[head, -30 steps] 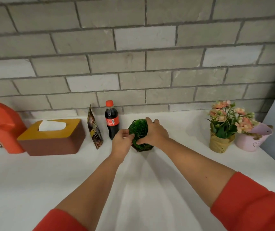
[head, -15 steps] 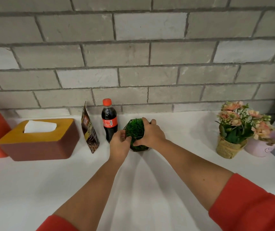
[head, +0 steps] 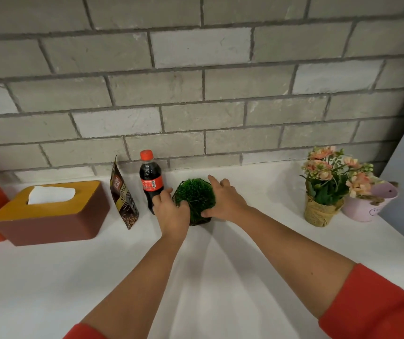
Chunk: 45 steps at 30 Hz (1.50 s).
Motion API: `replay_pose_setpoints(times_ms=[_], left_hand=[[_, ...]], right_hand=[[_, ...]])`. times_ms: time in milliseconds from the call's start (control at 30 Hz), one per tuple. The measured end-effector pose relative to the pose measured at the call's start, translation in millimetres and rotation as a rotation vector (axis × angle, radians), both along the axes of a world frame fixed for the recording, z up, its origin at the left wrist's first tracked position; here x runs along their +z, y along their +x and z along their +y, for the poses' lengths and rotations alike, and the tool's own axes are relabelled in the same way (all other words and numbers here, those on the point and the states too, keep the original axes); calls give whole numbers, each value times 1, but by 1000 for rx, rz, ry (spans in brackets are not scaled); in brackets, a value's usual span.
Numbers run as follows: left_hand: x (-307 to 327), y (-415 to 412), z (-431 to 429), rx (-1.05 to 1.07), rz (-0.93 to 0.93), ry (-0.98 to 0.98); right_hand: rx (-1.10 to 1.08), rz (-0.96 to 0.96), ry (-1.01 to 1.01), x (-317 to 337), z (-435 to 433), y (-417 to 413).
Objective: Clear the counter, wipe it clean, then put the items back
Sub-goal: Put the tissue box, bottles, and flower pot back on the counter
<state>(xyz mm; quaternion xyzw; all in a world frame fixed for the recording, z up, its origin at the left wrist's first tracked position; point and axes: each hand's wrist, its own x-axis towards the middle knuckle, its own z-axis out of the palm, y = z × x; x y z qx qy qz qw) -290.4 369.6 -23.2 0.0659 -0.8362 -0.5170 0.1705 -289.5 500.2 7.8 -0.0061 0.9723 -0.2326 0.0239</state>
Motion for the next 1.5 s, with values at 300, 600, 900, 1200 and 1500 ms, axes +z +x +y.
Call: replay_pose_setpoints(times_ms=[300,600,900,1200,1500], left_hand=[[20,54,81,-257,231,-37],[6,106,182,-611,105,-63],[-3,125,254,-810,1,-133],[-7,121,262,-785,-3,-181],[3,134,260,-779,63,-263]], right_hand=[[-95,-60,-31,3,77,68],[-488,-147,73,-14,200,129],[-767,105,47,-18,287,135],[-711,154,191,-17,313,125],[-585,205,420,-10,296,147]])
